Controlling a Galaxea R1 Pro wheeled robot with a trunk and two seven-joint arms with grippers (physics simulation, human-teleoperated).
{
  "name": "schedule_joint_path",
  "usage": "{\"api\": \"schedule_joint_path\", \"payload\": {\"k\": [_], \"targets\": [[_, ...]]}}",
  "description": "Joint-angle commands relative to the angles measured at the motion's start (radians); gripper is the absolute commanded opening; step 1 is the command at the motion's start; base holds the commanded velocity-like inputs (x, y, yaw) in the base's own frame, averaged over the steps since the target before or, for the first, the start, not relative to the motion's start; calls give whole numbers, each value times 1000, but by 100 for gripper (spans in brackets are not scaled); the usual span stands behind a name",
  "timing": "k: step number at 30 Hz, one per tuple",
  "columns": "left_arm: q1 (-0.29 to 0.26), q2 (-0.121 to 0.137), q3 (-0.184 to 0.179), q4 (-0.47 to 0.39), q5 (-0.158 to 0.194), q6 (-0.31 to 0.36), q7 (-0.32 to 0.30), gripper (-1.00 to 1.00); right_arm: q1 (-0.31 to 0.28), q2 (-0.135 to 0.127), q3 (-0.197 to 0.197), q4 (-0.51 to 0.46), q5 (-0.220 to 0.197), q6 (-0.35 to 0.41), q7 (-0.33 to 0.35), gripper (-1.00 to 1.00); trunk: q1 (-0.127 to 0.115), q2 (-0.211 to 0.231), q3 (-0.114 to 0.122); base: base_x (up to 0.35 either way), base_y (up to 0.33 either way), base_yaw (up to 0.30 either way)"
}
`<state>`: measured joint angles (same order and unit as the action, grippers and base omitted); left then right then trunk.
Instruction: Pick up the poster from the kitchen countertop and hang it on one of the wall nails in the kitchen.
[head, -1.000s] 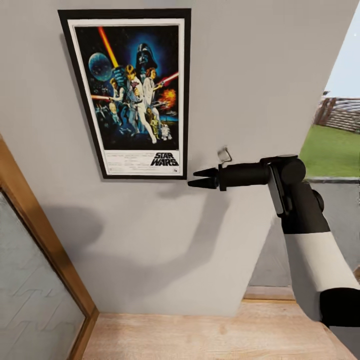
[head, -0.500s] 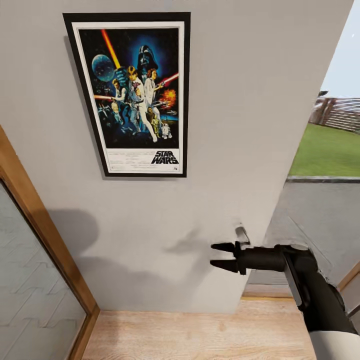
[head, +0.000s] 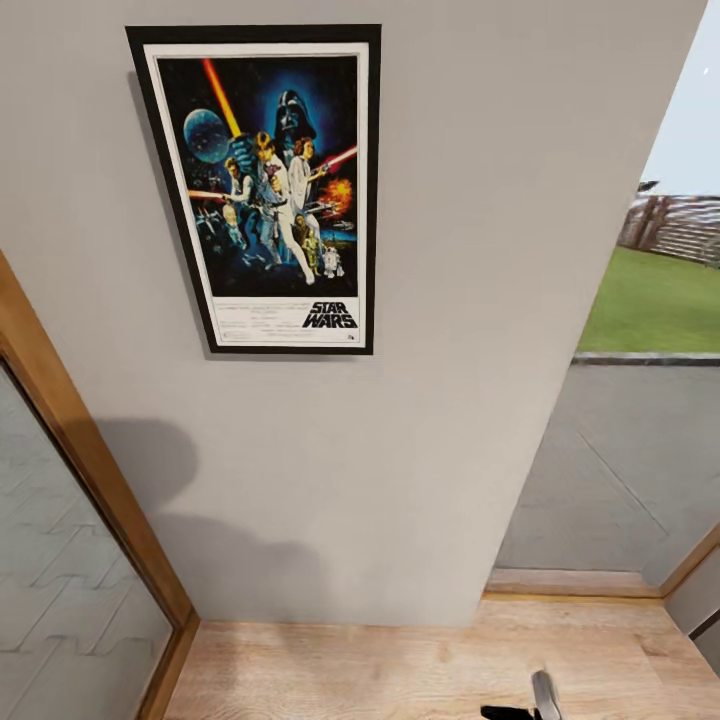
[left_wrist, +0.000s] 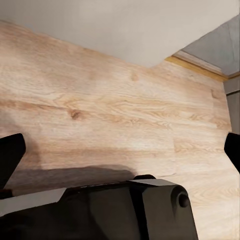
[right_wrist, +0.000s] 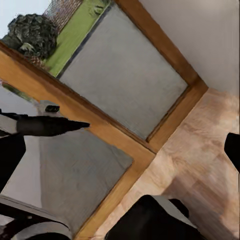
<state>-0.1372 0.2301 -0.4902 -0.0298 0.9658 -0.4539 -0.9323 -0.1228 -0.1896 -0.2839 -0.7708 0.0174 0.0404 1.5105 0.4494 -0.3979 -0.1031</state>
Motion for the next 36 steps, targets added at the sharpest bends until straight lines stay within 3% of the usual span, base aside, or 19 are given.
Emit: {"api": "schedule_joint_path", "payload": {"k": [1, 4, 7, 8, 12, 13, 16, 19, 26, 36], "targets": [[-1, -4, -11, 0, 7, -6, 35, 100, 3, -17, -12, 96, 2, -54, -25, 100, 1, -2, -2, 0, 0, 0], [-1, -22, -15, -1, 5, -7, 143, 100, 8, -41, -19, 293, 3, -159, -210, 100, 1, -2, -2, 0, 0, 0], [-1, -31, -16, -1, 5, -8, 235, 100, 8, -39, -19, 351, 4, -186, -373, 100, 1, -2, 1, 0, 0, 0], [-1, -42, -17, -1, 5, -8, 290, 100, 8, -32, -19, 370, 5, -192, -467, 100, 1, -2, 2, 0, 0, 0], [-1, -70, -18, -1, 4, -9, 417, 100, 8, -6, -17, 399, 6, -198, -651, 100, 1, -2, 8, 0, 0, 0], [-1, -83, -18, -1, 3, -9, 481, 100, 8, 9, -17, 411, 6, -199, -732, 100, 1, -2, 9, 0, 0, 0], [-1, -106, -19, -1, 0, -10, 621, 100, 8, 41, -16, 428, 6, -202, -882, 100, 1, -2, 14, 0, 0, 0], [-1, -114, -19, -9, -1, -10, 679, 100, 8, 60, -16, 434, 6, -202, -954, 100, 1, -2, 19, 0, 0, 0], [-1, -119, -21, -21, -2, -9, 716, 100, 8, 99, -15, 440, 6, -203, -1064, 100, 1, -2, 31, 0, 0, 0], [-1, -119, -21, -22, -2, -11, 719, 100, 8, 111, -17, 441, 6, -203, -1083, 100, 1, -2, 47, 0, 0, 0]]}}
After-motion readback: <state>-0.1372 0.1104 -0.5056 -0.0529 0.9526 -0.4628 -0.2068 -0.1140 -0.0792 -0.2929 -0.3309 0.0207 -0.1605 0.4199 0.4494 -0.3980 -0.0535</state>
